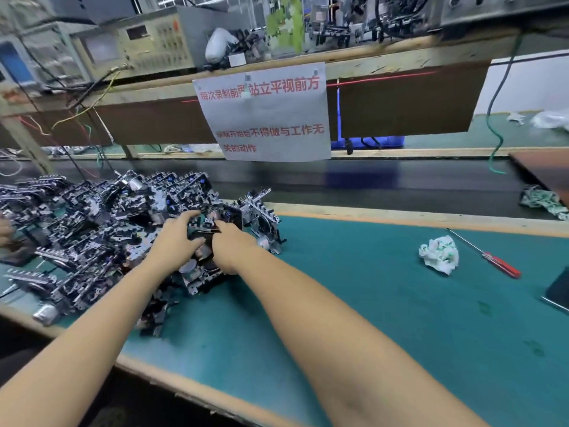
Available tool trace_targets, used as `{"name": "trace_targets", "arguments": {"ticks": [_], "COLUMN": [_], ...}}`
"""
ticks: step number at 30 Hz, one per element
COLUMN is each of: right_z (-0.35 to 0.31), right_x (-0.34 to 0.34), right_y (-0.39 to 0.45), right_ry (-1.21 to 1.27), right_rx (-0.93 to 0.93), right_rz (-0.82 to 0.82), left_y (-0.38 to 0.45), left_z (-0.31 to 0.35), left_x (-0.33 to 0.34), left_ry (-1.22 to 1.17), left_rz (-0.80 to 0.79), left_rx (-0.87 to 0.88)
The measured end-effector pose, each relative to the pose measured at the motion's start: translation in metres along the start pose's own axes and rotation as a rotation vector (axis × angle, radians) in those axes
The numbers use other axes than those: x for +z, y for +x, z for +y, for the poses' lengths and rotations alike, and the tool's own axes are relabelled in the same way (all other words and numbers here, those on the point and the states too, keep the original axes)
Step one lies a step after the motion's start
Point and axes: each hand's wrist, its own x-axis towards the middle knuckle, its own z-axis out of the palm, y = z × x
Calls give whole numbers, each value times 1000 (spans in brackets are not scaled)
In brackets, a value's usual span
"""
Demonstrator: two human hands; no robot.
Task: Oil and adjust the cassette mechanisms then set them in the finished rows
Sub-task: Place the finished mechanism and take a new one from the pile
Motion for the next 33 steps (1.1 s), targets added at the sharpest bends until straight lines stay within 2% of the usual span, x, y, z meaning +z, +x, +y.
{"name": "trace_targets", "arguments": {"ticks": [3, 6, 12, 14, 18, 20, 22, 24, 26, 28, 33], "right_z": [5, 11, 12, 11, 20, 24, 26, 27, 30, 33, 45], "right_x": [0, 1, 9, 9, -3, -11, -14, -18, -21, -27, -39], "right_y": [-2, -6, -5, -3, -1, 4, 10, 11, 8, 1, -24], "right_ry": [-2, 6, 130, 122, 230, 254, 135, 59, 59, 155, 410], "right_rx": [-23, -53, -19, -19, 23, 43, 54, 55, 27, 20, 46], "right_rz": [38, 67, 99, 132, 343, 278, 219, 229, 259, 269, 323], "left_y": [2, -1, 4, 5, 8, 6, 5, 5, 7, 8, 8], "left_z": [0, 3, 23, 24, 24, 24, 22, 21, 21, 22, 38], "left_x": [3, 2, -2, -7, -16, -18, -21, -28, -33, -40, -57], "left_ry": [230, 547, 972, 1012, 1064, 1045, 956, 929, 1010, 1047, 920], "left_rz": [67, 157, 115, 96, 69, 86, 129, 131, 109, 77, 109], "left_rx": [3, 124, 281, 345, 423, 464, 520, 525, 569, 630, 749]}}
